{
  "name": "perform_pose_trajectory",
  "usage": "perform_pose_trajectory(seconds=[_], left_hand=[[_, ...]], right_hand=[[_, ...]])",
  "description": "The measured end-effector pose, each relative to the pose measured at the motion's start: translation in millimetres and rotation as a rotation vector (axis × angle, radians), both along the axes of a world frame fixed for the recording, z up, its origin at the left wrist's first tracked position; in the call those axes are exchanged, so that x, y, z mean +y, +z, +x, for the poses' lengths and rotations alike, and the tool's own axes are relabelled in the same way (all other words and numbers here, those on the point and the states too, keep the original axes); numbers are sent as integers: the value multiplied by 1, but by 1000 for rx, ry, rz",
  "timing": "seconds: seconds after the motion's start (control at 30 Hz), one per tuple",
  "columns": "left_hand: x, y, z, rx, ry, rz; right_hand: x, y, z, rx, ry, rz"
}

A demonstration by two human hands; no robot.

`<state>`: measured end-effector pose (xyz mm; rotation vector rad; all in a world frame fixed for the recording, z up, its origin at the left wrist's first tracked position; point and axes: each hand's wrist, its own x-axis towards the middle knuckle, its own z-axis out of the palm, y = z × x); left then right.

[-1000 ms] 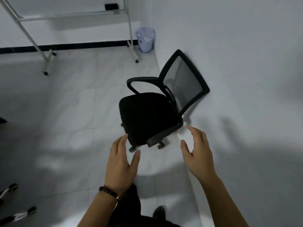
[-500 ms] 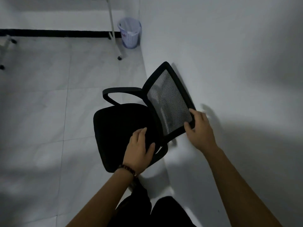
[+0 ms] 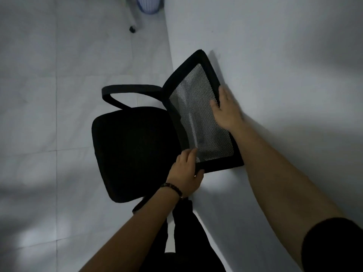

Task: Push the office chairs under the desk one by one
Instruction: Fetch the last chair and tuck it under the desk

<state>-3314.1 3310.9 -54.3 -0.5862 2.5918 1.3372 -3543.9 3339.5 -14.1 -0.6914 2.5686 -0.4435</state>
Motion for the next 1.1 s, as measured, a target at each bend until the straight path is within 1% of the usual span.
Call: perform_pose_trajectory(seconds=[0.1,0.17,0.27,0.33,0.43,0.57,0.67,0.73,0.8,0.87,0.97,1.03,1.1], left_hand=[[5,-11,-6,-1,19,69],[5,-15,-5,-33,88,155],[1,-15,-2,-143,203,319],[-3,-16,5,-212,237,385],[-9,-13,25,-277,250,410],[-19,-3,73,-323,290,391],[-28,7,112,-346,379,360],[-37,11,133,-391,455,343],[-50,17,154,-433,541,331],[-69,24,178,-427,640,331],[-91,37,219,-378,754,281],[-98,44,242,-377,822,220],[-104,49,261,-409,877,143]], right_hand=[[-1,-7,0,62,-32,-93],[-6,-9,6,45,-60,-106],[-16,-10,28,-123,-85,-96],[-23,-12,47,-177,-79,-107],[-36,-10,82,-254,-35,-100],[-62,-7,128,-361,13,-57],[-89,-8,160,-407,15,-71],[-107,-10,187,-472,46,-93],[-125,-9,217,-544,97,-104],[-144,-6,245,-604,173,-95],[-163,-5,282,-652,378,-28],[-171,-3,299,-584,563,37],[-181,4,311,-418,703,81]])
